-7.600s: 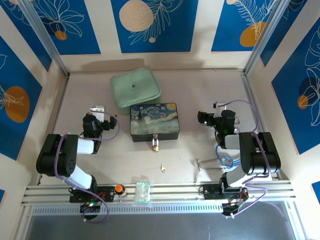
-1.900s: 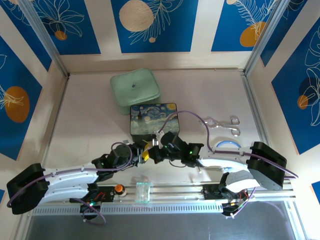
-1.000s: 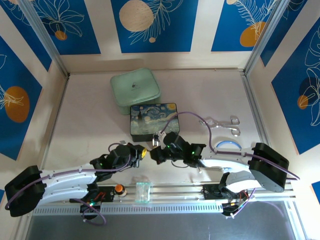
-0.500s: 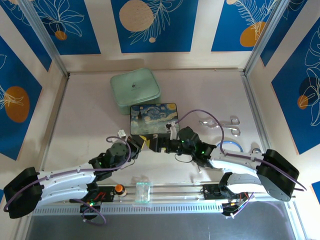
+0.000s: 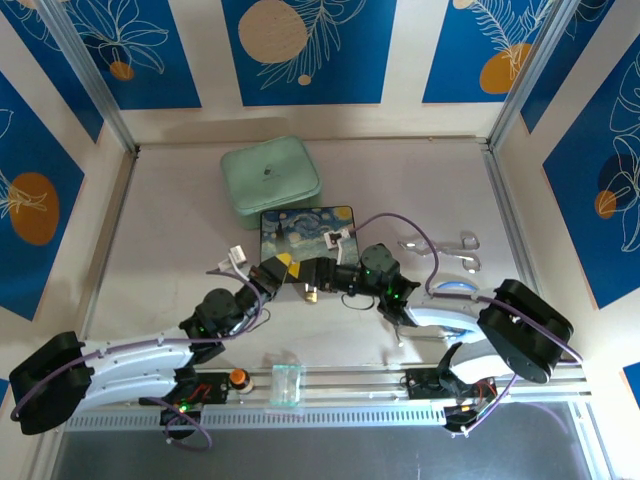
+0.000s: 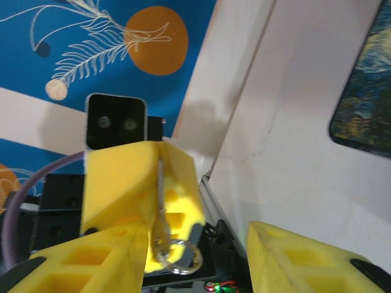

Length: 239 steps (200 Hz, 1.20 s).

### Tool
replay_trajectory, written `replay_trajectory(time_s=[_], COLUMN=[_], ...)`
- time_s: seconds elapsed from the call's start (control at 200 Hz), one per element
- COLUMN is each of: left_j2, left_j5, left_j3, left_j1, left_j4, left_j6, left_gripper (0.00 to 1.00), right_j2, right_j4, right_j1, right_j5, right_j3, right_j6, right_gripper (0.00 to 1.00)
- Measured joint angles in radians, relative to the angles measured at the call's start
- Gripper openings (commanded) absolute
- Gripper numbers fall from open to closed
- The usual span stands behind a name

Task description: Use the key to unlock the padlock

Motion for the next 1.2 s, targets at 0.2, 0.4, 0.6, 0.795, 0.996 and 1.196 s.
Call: replay_trajectory(time_s=[0.2, 0.4, 0.6, 0.795, 0.996, 1.196], left_j2=[-0.017, -0.026, -0.026, -0.027, -0.110, -0.112], left_j5=[-0.010, -0.021, -0.032, -0.034, -0.043, -0.014], left_j3=[-0.001, -0.003, -0.004, -0.009, -0.003, 0.051], left_j1=[0.000, 0.000, 0.000, 0.000, 0.000, 0.002], left_j4=[0.012, 0.011, 0.012, 0.010, -0.139, -0.299], left_j6=[0.016, 0.022, 0.021, 0.022, 0.048, 0.064], left_gripper=[0.00, 0.00, 0.00, 0.06, 0.36, 0.38], right_j2=[0.000, 0.027, 0.033, 0.032, 0.014, 0.015], right_j4=[0.060, 0.112, 0.136, 0.123, 0.020, -0.024], right_j1=[0.000, 0.000, -0.002, -0.002, -0.016, -0.018], right_j5=[-0.005, -0.011, -0.011, -0.011, -0.066, -0.124], right_j3=[0.000, 0.000, 0.000, 0.000, 0.005, 0.017], right_j6=[0.018, 0.047, 0.057, 0.056, 0.017, 0.003], right_gripper=[0.32, 0.09, 0.00, 0.00, 0.00, 0.00])
